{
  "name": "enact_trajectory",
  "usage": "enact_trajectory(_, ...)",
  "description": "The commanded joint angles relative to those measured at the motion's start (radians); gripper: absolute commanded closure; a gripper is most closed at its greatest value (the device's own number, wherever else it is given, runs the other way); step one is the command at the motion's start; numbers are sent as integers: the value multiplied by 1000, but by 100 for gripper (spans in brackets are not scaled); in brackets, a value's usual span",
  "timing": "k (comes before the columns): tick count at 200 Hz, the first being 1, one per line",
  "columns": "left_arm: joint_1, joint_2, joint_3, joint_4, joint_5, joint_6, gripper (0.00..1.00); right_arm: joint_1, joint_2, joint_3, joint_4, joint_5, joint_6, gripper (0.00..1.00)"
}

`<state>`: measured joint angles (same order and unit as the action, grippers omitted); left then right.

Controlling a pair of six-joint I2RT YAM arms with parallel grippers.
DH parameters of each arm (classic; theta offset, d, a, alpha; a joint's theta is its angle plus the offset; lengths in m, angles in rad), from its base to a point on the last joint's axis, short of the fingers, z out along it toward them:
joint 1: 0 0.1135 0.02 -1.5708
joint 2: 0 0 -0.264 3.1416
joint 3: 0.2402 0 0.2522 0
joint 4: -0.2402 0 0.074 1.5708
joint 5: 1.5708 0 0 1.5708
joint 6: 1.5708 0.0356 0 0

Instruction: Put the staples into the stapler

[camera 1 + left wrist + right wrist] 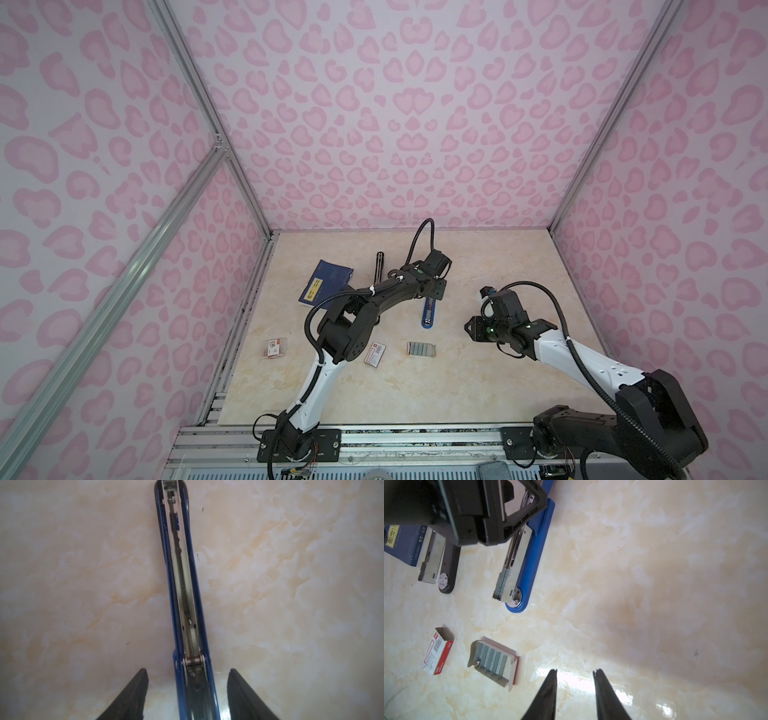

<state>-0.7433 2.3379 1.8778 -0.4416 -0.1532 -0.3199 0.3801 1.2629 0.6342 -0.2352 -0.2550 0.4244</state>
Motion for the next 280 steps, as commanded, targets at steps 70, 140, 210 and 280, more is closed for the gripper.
enact_trajectory(70, -38, -15, -35, -23, 136, 209, 56, -104, 16, -23, 51, -7, 21, 67)
enact_trajectory(140, -95, -147, -266, 51, 127, 370, 62, -136, 71, -47, 133, -30, 58, 67)
enact_trajectory(210, -77, -235, -367, 93, -21, 386, 45, -180, 133, -9, 190, -83, 95, 63)
enact_trajectory(280, -66, -57, -46, 33, 150, 325, 41, -253, 166, 16, 266, -153, 124, 56)
